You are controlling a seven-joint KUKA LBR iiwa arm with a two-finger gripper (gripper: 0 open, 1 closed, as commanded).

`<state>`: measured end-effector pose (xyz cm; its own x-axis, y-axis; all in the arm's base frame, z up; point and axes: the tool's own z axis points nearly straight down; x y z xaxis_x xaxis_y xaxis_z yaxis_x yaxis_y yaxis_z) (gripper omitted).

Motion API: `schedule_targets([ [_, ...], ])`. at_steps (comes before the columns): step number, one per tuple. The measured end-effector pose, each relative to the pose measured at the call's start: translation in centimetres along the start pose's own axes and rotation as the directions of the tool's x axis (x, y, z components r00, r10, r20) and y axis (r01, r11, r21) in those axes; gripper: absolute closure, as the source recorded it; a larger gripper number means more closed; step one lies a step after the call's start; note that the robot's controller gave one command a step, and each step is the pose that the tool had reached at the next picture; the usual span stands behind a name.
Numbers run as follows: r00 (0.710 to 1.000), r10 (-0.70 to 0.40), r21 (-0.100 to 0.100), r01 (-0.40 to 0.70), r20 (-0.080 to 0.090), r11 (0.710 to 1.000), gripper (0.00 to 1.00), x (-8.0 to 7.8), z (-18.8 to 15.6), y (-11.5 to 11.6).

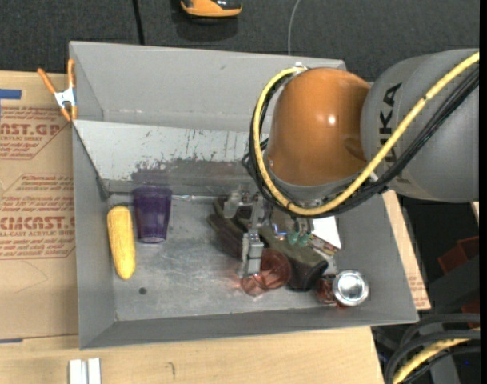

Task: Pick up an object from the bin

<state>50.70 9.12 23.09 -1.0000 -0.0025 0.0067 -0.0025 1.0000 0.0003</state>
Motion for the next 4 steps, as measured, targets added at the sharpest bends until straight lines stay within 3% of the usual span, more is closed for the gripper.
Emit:
schedule_targets([
  [1, 1.0, 0.002, -0.001, -0.002, 0.008, 1.0, 0.0, -0.2, -0.4, 0.0],
  [2, 1.0, 0.017, -0.003, -0.017, 0.017, 1.0, 0.0, -1.6, 3.6, -2.5],
  [3, 0.996, 0.088, -0.003, -0.088, 0.011, 0.996, 0.0, -2.5, 10.6, -5.1],
  [4, 0.999, 0.045, -0.002, -0.045, 0.002, 0.999, 0.0, -2.7, 12.7, -6.1],
])
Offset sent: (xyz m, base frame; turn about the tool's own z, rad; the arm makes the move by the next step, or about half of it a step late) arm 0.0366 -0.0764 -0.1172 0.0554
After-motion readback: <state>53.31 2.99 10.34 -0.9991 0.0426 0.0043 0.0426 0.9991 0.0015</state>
